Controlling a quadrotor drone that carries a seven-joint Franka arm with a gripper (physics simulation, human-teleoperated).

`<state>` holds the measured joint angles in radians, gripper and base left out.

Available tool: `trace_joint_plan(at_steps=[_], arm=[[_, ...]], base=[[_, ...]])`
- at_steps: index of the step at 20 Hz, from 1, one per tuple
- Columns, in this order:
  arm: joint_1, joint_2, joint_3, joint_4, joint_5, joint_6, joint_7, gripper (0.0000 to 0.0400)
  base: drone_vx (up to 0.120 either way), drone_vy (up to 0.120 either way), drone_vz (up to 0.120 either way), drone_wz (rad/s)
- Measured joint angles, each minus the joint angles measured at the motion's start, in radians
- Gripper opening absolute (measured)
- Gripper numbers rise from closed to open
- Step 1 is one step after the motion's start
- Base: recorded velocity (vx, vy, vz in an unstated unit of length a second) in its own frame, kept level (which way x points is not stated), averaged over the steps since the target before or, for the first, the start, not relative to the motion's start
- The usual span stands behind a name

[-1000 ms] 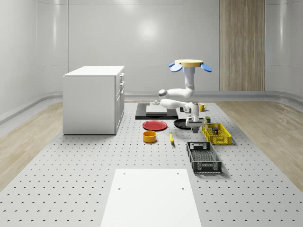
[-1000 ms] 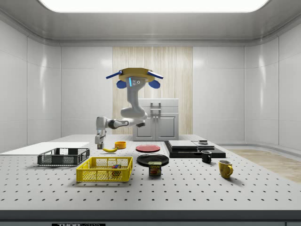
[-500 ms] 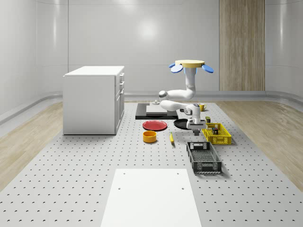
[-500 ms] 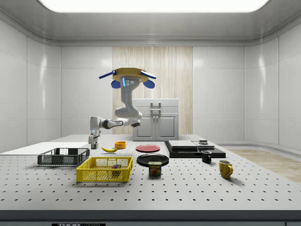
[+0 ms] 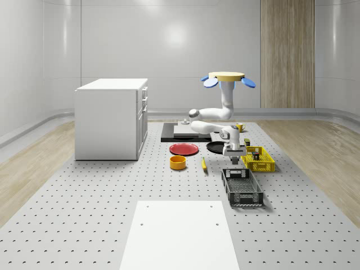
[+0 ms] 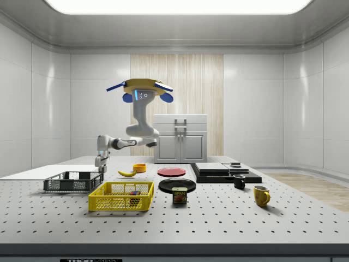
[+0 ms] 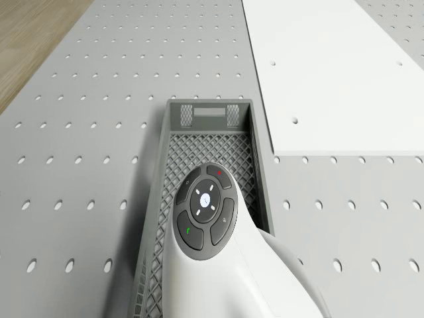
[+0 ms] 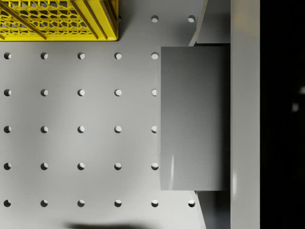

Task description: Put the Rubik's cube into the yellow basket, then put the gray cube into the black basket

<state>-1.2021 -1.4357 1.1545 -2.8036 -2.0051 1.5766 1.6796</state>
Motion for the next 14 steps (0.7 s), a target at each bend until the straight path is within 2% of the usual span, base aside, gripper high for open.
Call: trace_joint_plan(at_steps=[5, 9, 14], arm=[[-0.001, -0.001, 0.0, 0.0, 0.001, 0.001, 0.001, 0.025], [-0.001, -0.002, 0.0, 0.0, 0.001, 0.002, 0.001, 0.025], [-0.002, -0.004, 0.001, 0.0, 0.002, 0.004, 0.001, 0.025]], base=[[0.12, 0.0, 0.0, 0.0], [0.12, 0.0, 0.1, 0.0], [0.12, 0.0, 0.0, 0.0]])
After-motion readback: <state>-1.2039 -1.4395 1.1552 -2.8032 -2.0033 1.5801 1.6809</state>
